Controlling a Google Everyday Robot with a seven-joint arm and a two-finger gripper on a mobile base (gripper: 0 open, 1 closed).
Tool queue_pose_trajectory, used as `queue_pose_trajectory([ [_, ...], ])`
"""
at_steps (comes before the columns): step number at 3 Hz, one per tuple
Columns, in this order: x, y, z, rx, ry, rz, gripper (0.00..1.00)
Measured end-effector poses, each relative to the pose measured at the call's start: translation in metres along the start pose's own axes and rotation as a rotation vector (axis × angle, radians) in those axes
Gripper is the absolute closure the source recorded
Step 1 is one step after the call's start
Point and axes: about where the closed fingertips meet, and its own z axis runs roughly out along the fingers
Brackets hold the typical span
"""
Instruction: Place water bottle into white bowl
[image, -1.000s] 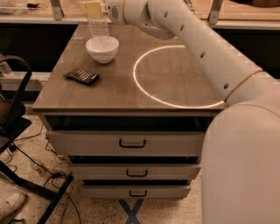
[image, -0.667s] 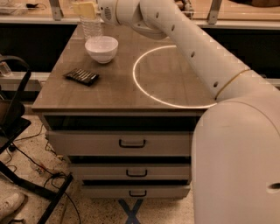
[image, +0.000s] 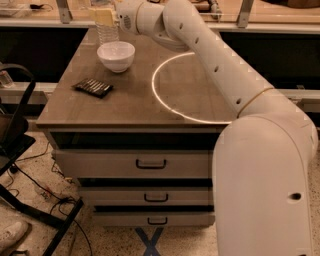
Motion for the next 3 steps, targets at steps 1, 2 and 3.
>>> queue_pose_trajectory([
  [1,0.011,-0.007,0.004,0.004,0.013,0.003,1.0],
  [2,0.026,-0.016,0.003,0.015,0.045,0.002,1.0],
  [3,0.032,-0.021,-0.004,0.031,0.068,0.001,1.0],
])
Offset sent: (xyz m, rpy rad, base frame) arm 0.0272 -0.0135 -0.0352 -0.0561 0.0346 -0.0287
